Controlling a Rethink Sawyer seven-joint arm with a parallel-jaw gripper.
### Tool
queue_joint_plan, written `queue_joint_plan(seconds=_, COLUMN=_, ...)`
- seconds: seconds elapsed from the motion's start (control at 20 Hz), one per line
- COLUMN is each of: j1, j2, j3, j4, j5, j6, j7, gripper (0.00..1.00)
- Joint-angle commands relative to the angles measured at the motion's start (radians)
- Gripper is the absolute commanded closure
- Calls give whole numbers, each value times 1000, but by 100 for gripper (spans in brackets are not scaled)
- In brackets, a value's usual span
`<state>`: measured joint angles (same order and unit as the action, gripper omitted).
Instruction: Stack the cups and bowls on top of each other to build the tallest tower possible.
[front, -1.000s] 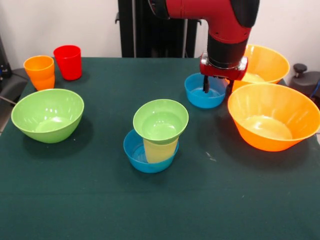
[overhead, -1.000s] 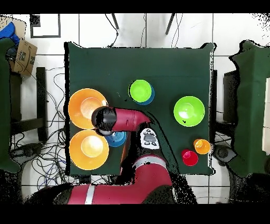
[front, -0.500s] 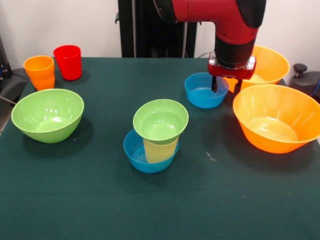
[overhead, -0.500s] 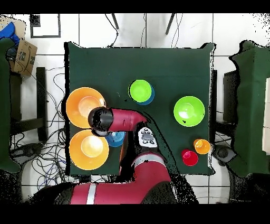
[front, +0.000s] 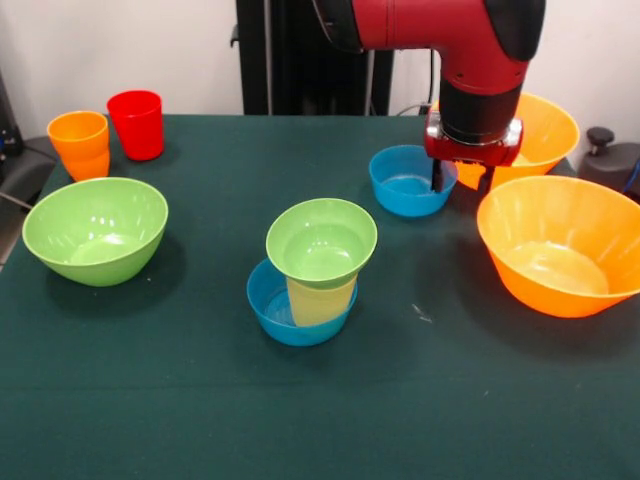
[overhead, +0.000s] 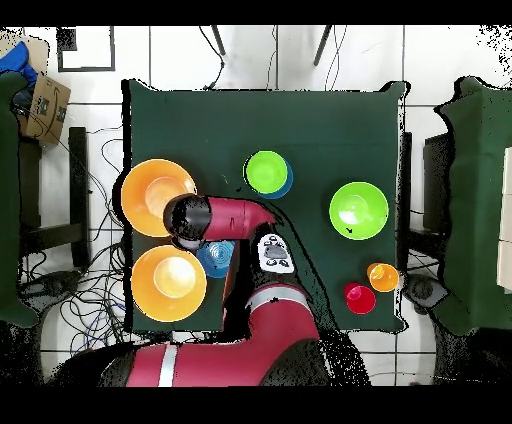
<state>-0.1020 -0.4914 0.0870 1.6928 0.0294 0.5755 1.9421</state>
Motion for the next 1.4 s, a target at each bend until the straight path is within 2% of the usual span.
queue_joint_plan(seconds=0.05, j1=35, j2=28, j3=43, j4=-160, j5=25, j6=107, j7=105, gripper=0)
queue_joint_plan(seconds=0.25, j1=68, j2=32, j3=-14, j4=-205, j5=-8, j6=157, j7=116, gripper=0)
queue_joint_plan(seconds=0.75, j1=116, j2=43, j3=-122, j4=-324, j5=-41, j6=204, j7=119, gripper=0)
queue_joint_plan(seconds=1.4, j1=121, j2=43, j3=-161, j4=-332, j5=-24, j6=192, j7=100, gripper=0)
